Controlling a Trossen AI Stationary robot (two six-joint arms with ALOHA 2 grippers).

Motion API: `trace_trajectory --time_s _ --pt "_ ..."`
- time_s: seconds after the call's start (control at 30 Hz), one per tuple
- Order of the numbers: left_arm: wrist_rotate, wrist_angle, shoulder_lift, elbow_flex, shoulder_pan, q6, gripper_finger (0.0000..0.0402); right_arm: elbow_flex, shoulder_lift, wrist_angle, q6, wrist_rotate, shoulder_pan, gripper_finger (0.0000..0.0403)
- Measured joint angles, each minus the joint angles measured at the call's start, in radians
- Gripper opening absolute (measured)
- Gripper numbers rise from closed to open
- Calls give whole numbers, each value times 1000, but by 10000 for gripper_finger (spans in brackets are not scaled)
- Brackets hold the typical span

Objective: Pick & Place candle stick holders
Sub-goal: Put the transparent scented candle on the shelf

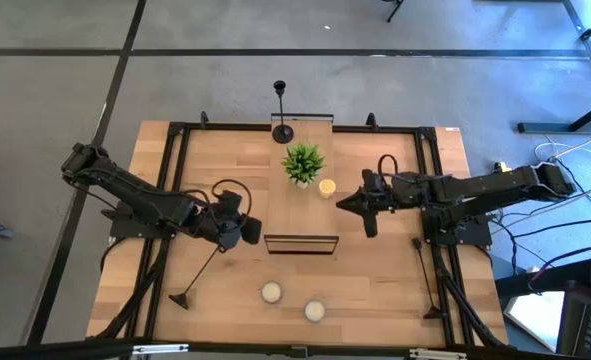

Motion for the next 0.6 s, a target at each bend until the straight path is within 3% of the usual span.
trace_trajectory --time_s 0.13,0.27,0.6 --pt "-100 -70 -31 0 -9 -107 22 0 45 -48 -10 -65 -76 7" --pt "-107 -78 -60 0 -10 -83 22 0 108 29 -14 -144 -108 7" --pt "-125 -77 -95 0 -13 -68 22 0 189 90 -13 -125 -111 6"
